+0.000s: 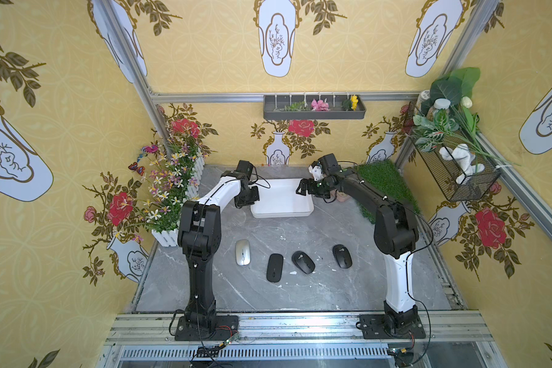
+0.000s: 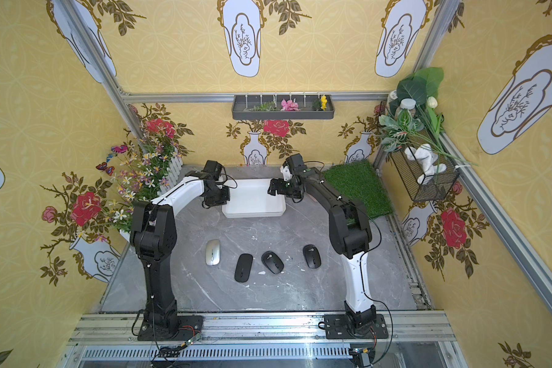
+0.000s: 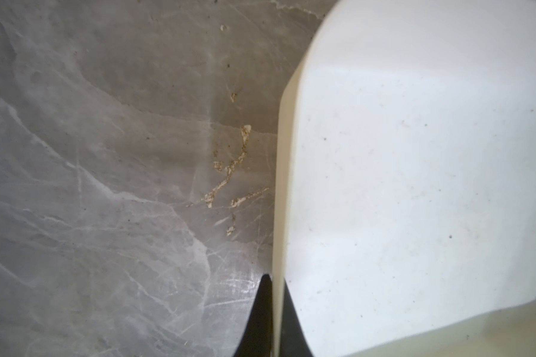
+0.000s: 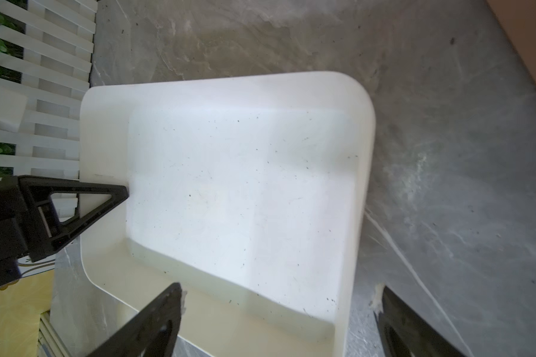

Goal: Put the mouse in the storage box
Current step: Pick up the storage box at the center of the board, then place the storage box at the center of the board.

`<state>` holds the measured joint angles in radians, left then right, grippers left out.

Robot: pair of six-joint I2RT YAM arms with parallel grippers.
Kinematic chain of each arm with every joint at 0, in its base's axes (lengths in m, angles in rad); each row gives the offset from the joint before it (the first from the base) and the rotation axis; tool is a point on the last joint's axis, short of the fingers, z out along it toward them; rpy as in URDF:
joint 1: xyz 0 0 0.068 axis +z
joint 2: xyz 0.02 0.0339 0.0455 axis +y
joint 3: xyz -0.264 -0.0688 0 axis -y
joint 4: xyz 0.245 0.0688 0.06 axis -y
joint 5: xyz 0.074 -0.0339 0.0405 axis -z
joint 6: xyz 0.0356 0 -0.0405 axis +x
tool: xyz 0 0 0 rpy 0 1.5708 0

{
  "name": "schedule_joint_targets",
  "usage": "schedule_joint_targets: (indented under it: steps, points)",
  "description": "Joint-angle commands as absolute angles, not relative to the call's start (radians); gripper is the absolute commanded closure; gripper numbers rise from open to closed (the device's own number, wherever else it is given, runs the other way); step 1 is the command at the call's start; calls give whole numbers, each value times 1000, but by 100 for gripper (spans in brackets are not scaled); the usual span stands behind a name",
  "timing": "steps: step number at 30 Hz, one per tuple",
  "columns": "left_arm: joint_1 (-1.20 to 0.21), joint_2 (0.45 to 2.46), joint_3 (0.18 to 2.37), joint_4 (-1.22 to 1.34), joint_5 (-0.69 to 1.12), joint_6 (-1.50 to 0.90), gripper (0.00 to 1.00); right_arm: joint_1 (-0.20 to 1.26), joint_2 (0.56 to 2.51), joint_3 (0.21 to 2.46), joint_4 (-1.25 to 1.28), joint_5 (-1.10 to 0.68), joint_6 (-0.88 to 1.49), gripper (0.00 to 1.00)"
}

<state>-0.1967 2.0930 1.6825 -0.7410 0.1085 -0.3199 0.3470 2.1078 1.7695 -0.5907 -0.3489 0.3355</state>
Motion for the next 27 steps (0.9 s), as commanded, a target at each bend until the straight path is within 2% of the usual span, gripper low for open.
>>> schedule_joint_targets:
  steps: [1,11,21,27]
  points:
    - [-225,2063,1627,-715,148,-334,100,346,2040,1674,-612,-307,329,5]
    - [-315,1955,1462,-677,136,-394,100,350,1887,1420,-599,-281,337,10]
    - [-363,1978,1418,-672,101,-430,100,325,1844,1348,-591,-229,343,14]
    - [-366,2002,1412,-675,104,-453,100,308,1833,1332,-594,-244,323,12]
